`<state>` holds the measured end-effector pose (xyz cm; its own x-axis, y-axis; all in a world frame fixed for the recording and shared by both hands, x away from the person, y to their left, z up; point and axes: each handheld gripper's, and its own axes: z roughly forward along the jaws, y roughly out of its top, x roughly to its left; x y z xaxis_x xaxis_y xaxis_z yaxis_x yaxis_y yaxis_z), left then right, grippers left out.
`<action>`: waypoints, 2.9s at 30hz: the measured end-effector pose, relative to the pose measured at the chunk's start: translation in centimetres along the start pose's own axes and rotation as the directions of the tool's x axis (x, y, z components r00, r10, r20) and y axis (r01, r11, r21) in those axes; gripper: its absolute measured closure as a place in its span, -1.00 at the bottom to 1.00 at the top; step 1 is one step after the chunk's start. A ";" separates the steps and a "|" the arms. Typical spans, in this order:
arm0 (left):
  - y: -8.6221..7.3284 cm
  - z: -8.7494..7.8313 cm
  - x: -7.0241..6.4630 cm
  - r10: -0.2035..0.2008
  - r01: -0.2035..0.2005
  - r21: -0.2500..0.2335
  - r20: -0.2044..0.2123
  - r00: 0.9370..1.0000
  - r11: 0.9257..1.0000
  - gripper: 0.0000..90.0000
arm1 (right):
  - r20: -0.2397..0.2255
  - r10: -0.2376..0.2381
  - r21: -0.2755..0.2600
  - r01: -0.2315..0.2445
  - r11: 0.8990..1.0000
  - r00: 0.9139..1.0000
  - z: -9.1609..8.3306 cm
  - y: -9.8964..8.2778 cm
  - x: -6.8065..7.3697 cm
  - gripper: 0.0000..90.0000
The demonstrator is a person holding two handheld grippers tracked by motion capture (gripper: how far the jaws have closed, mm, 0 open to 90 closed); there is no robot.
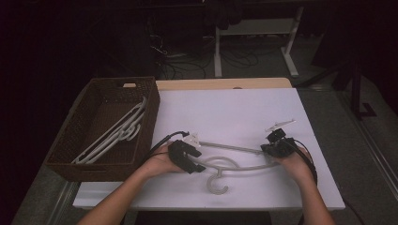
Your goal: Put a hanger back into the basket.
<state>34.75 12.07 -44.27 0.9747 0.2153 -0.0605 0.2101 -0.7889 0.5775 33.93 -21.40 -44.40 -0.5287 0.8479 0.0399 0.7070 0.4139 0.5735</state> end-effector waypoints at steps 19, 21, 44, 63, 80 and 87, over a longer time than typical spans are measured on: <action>0.7 0.6 -0.7 0.164 -0.163 0.077 -0.013 0.986 0.984 0.49 | -0.040 -0.006 0.010 0.006 1.000 0.999 -0.3 0.4 -0.4 0.99; 0.7 0.6 -0.8 0.165 -0.164 0.075 -0.005 0.986 0.984 0.52 | -0.044 0.002 -0.001 -0.002 1.000 0.999 -0.4 0.6 -0.5 0.99; 1.4 -2.2 0.5 -0.070 0.072 -0.081 0.030 0.997 0.994 0.82 | -0.035 0.002 -0.220 -0.010 0.975 0.999 -3.7 0.6 -0.1 -0.32; 4.7 -12.7 1.4 -0.230 0.217 -0.202 -0.048 0.972 0.955 0.82 | -0.094 -0.056 -0.249 0.030 0.968 0.994 -3.7 -1.8 1.1 -0.99; 0.3 -25.0 4.4 -0.305 0.244 -0.274 -0.209 0.929 0.930 0.82 | -0.081 -0.055 -0.228 0.035 0.973 0.995 -3.1 -2.0 1.0 -0.98; -4.9 -26.8 5.1 -0.356 0.292 -0.251 -0.267 0.896 0.923 0.82 | -0.077 -0.043 -0.229 0.025 0.973 0.996 -3.2 -2.0 0.8 -0.99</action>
<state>36.62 32.45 -25.58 0.7778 0.6271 -0.0424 0.4592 -0.5210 0.7195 30.61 -22.64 -42.96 -0.5935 0.8010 0.0780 0.5671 0.3475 0.7468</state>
